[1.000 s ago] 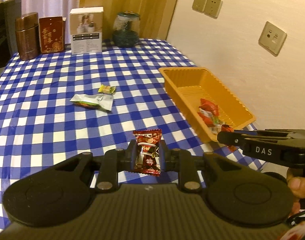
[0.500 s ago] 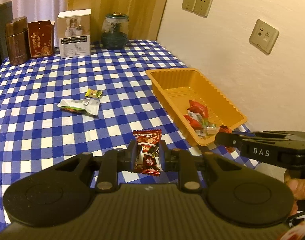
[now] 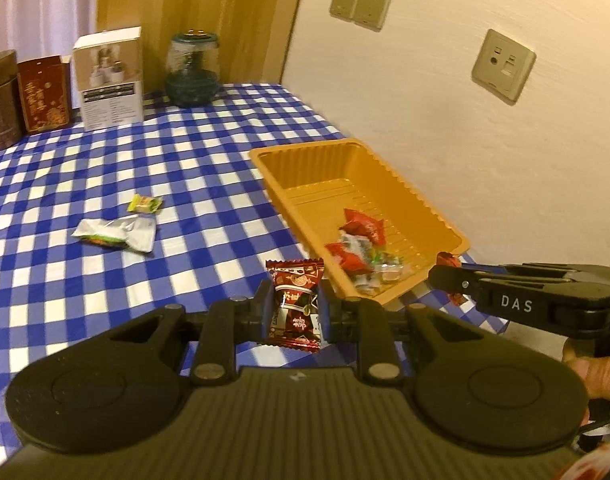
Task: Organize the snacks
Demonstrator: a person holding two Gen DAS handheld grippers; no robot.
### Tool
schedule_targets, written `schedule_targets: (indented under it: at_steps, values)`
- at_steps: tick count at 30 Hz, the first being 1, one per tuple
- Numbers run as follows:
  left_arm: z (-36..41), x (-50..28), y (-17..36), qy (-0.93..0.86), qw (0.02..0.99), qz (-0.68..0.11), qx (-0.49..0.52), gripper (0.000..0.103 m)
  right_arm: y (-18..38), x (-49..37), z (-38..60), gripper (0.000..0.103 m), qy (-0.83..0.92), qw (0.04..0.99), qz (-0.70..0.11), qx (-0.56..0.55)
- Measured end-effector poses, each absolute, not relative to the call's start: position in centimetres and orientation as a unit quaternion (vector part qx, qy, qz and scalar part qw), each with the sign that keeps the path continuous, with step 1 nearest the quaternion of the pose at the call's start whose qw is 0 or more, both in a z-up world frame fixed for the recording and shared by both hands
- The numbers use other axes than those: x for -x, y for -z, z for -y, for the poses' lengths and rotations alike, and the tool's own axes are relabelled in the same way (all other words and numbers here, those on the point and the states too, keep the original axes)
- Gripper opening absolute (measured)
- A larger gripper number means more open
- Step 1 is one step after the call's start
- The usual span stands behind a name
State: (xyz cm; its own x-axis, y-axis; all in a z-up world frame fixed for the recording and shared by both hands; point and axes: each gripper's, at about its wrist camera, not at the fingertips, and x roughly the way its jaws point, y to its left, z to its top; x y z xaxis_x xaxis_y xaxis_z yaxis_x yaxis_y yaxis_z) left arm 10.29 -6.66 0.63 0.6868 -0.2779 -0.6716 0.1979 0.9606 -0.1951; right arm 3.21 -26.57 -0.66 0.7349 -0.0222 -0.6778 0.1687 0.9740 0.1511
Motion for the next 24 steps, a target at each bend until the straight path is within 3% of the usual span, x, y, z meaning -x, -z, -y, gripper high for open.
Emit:
schedule_targets:
  at_steps: [24]
  values:
    - [13.8, -17.6, 0.4, 0.163, 0.912, -0.374, 0.041, 0.020, 1.0, -6.4, 33.9, 0.022, 0.081, 0.925, -0.354, -0.111]
